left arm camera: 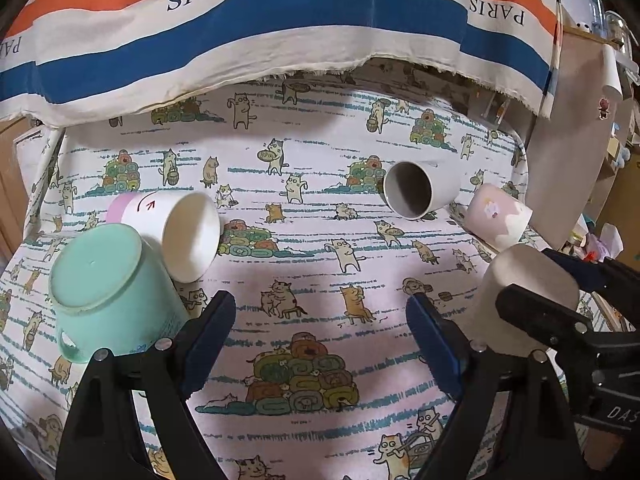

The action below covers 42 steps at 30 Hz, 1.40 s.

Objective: Flip cup upside down
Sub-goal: 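Rotate the beige cup in the right gripper until its bottom faces up, then lower the beige cup rim-down onto the table and open the right gripper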

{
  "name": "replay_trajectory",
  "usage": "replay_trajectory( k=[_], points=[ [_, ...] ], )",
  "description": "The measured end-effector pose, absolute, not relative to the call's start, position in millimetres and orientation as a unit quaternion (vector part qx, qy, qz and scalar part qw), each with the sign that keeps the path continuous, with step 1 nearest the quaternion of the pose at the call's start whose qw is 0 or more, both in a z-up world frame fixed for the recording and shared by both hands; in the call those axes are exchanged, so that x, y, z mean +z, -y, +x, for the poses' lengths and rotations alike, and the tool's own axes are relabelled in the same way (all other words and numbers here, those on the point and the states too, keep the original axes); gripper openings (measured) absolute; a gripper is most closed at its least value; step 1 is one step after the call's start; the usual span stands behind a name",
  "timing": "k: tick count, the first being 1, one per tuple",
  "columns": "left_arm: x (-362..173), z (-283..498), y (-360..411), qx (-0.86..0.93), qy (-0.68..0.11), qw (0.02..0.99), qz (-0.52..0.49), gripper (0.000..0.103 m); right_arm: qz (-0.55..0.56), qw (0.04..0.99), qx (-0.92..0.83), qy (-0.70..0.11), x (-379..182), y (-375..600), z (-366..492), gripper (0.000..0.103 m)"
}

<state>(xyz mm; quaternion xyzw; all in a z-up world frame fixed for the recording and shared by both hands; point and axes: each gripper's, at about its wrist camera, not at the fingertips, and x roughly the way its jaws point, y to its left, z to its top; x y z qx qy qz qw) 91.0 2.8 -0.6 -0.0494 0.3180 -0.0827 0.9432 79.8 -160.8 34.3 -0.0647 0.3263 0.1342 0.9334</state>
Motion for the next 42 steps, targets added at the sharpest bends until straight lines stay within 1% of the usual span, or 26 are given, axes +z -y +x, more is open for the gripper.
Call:
replay_trajectory(
  k=[10, 11, 12, 13, 16, 19, 21, 23, 24, 25, 26, 27, 29, 31, 32, 38, 42],
  points=[
    [-0.3, 90.5, -3.2, -0.080, -0.316, 0.944, -0.050, 0.086, -0.062, 0.933, 0.135, -0.327, 34.1, 163.9, 76.7, 0.069],
    [-0.2, 90.4, -3.2, -0.080, -0.314, 0.945, -0.049, 0.086, -0.060, 0.934, 0.134, -0.326, 35.2, 165.3, 77.2, 0.069],
    [0.0, 90.1, -3.4, -0.080, -0.312, 0.945, -0.049, 0.086, -0.056, 0.935, 0.135, -0.323, 36.7, 167.3, 77.5, 0.073],
    [0.5, 89.5, -3.7, -0.082, -0.310, 0.946, -0.050, 0.086, -0.053, 0.936, 0.137, -0.320, 38.4, 169.0, 77.0, 0.075],
    [4.0, 85.7, -4.0, -0.088, -0.296, 0.950, -0.052, 0.086, -0.047, 0.942, 0.134, -0.305, 45.8, 174.8, 73.1, 0.077],
    [11.2, 76.0, -2.8, -0.088, -0.265, 0.959, -0.044, 0.086, -0.039, 0.948, 0.130, -0.289, 53.2, 181.3, 68.6, 0.077],
    [17.3, 68.0, -2.9, -0.089, -0.242, 0.965, -0.042, 0.086, -0.036, 0.954, 0.125, -0.271, 58.7, 187.7, 63.3, 0.080],
    [24.7, 56.4, -2.8, -0.095, -0.215, 0.971, -0.039, 0.087, -0.035, 0.961, 0.117, -0.250, 62.4, 194.2, 57.4, 0.080],
    [28.3, 51.3, -3.0, -0.096, -0.201, 0.974, -0.037, 0.088, -0.036, 0.965, 0.111, -0.237, 63.7, 198.2, 52.8, 0.081],
    [32.4, 43.3, -3.5, -0.096, -0.183, 0.978, -0.036, 0.095, -0.038, 0.968, 0.107, -0.223, 64.5, 202.1, 47.6, 0.081],
    [36.1, 36.5, -4.3, -0.094, -0.166, 0.981, -0.036, 0.099, -0.037, 0.971, 0.104, -0.211, 64.8, 205.6, 43.0, 0.086],
    [39.6, 28.9, -5.9, -0.091, -0.148, 0.984, -0.037, 0.103, -0.035, 0.973, 0.102, -0.202, 65.2, 208.3, 39.7, 0.088],
    [45.6, 15.4, -8.2, -0.086, -0.115, 0.989, -0.041, 0.103, -0.026, 0.978, 0.096, -0.183, 64.4, 216.4, 33.6, 0.089],
    [50.7, 8.2, -8.9, -0.084, -0.099, 0.991, -0.042, 0.103, -0.017, 0.982, 0.088, -0.168, 62.1, 223.6, 30.7, 0.095],
    [51.8, 5.3, -8.9, -0.080, -0.094, 0.991, -0.042, 0.103, -0.013, 0.983, 0.084, -0.160, 60.7, 226.7, 30.2, 0.103],
    [44.7, -3.2, -5.5, -0.068, -0.067, 0.995, -0.031, 0.103, -0.012, 0.989, 0.071, -0.133, 49.1, 236.0, 27.4, 0.102],
    [36.5, -2.7, -9.2, -0.083, -0.072, 0.992, -0.059, 0.103, -0.024, 0.988, 0.064, -0.140, 38.5, 234.9, 27.8, 0.102]
  ],
)
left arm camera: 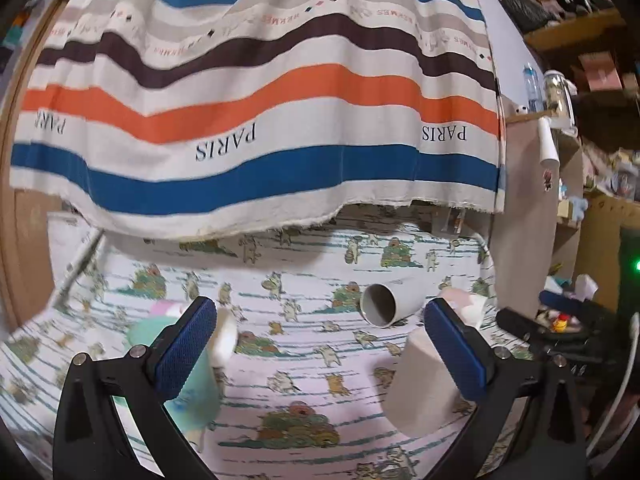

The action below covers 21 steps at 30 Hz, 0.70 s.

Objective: Flip cup upside down
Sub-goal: 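Lower the beige cup rim-down onto the table and open the right gripper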

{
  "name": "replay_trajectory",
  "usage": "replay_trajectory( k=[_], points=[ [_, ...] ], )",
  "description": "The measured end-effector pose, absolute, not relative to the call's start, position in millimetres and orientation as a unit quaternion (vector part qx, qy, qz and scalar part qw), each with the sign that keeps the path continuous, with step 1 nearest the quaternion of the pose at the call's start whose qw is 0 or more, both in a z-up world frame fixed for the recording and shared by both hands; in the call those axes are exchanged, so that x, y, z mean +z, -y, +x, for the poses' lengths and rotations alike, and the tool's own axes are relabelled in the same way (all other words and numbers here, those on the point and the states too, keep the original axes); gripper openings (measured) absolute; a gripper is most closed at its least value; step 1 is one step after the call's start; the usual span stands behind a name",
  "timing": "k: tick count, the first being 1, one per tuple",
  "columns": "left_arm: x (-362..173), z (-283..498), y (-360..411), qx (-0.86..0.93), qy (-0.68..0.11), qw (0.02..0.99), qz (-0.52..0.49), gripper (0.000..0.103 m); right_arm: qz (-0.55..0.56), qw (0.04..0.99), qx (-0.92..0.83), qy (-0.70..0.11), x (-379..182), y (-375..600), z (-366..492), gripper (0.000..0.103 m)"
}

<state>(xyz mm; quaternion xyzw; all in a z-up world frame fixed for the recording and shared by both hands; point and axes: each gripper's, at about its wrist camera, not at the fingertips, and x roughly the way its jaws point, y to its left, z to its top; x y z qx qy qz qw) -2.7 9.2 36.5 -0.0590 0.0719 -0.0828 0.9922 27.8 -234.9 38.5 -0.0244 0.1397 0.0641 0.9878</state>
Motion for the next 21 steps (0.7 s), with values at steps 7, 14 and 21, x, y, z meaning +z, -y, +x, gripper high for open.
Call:
replay_trajectory(
  k=[7, 14, 21],
  points=[
    [21.5, 1.0, 2.5, -0.058, -0.087, 0.994, -0.028, 0.103, -0.018, 0.988, 0.067, -0.137, 21.5, 239.1, 25.3, 0.102],
    [15.9, 1.8, 9.8, -0.032, -0.100, 0.994, -0.009, 0.103, -0.027, 0.986, 0.071, -0.147, 18.6, 235.6, 26.9, 0.103],
    [7.4, 14.5, 7.6, -0.002, -0.148, 0.989, -0.012, 0.103, -0.034, 0.982, 0.087, -0.165, 16.2, 231.5, 33.2, 0.103]
  ],
)
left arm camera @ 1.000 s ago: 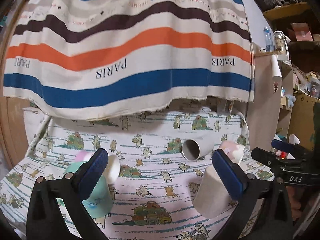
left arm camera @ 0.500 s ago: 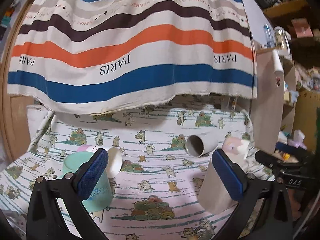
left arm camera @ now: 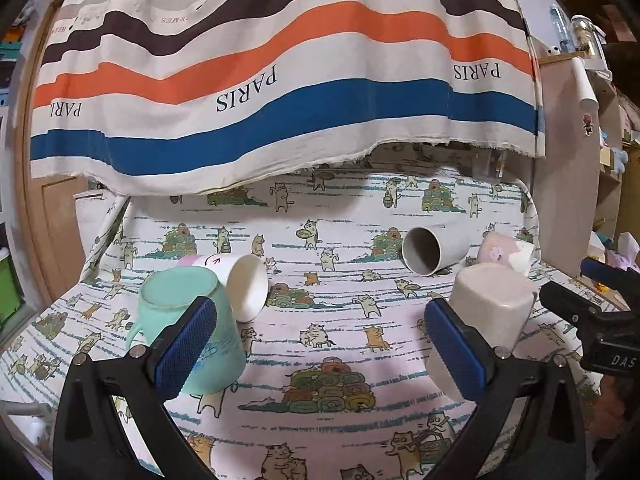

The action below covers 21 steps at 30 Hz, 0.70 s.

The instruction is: Flip cup upside down

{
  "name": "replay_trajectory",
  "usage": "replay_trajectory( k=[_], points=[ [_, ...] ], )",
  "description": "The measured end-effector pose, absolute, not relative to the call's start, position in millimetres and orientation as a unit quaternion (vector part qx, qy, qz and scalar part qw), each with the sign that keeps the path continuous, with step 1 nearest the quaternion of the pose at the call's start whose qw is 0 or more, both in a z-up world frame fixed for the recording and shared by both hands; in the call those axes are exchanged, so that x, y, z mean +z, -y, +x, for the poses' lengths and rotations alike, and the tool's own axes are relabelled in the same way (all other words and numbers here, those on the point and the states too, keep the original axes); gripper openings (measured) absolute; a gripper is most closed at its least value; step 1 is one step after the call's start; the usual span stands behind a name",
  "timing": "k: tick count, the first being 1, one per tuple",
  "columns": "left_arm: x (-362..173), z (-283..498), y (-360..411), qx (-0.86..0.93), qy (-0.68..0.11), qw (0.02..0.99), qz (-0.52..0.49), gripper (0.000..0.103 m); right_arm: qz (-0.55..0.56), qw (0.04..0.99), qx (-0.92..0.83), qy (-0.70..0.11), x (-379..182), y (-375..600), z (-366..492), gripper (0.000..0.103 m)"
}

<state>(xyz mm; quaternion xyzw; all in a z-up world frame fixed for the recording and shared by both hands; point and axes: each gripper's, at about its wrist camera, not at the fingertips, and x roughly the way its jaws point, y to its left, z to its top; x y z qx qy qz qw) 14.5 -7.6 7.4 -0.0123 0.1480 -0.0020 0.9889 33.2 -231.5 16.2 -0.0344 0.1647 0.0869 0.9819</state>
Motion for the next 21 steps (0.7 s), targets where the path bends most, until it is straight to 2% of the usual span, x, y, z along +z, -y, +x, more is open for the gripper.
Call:
replay_trajectory(
  k=[21],
  points=[
    [6.5, 14.1, 8.6, -0.002, -0.151, 0.988, -0.010, 0.103, -0.030, 0.981, 0.087, -0.171, 14.8, 233.0, 36.3, 0.103]
  ],
)
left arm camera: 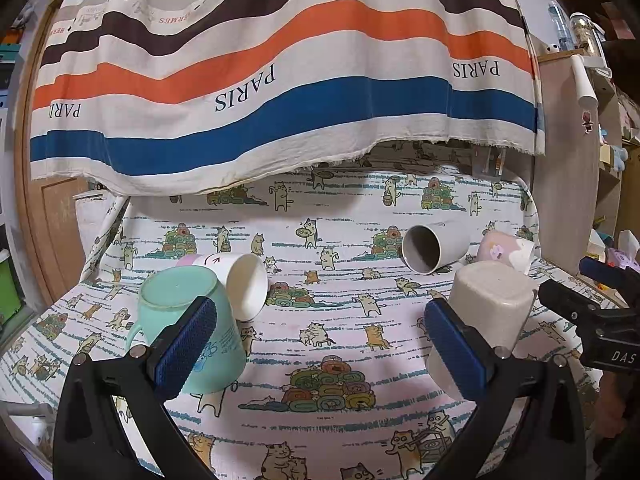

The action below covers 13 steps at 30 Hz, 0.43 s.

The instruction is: Flip cup upside down

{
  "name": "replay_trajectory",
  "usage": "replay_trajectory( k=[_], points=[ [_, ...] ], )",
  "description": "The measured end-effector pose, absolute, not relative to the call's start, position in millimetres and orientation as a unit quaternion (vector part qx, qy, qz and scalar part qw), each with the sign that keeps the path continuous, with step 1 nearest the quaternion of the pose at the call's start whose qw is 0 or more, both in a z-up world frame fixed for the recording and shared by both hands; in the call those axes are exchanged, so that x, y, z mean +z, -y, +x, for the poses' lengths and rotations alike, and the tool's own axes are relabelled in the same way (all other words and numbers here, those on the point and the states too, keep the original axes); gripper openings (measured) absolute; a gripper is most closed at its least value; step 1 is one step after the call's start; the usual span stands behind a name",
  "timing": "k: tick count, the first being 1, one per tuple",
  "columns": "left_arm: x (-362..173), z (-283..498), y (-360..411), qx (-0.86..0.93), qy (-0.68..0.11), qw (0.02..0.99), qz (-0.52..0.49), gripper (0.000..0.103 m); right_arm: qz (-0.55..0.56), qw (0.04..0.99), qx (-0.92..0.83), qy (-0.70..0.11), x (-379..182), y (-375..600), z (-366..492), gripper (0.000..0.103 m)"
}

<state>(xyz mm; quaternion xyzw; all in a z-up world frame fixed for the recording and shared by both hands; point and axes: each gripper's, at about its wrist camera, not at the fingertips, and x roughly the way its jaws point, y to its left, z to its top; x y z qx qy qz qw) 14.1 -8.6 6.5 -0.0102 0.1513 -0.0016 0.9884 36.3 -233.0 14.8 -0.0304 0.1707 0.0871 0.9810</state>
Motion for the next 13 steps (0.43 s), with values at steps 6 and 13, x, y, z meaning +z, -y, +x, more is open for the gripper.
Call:
replay_trajectory(
  k=[6, 13],
  points=[
    [6.9, 14.3, 8.4, -0.005, -0.153, 0.988, -0.010, 0.103, -0.029, 0.981, 0.084, -0.170, 14.7, 232.9, 35.5, 0.103],
    [6.6, 14.7, 9.2, -0.002, -0.155, 0.988, -0.011, 0.103, -0.030, 0.981, 0.085, -0.170, 14.6, 233.5, 35.8, 0.103]
  ],
)
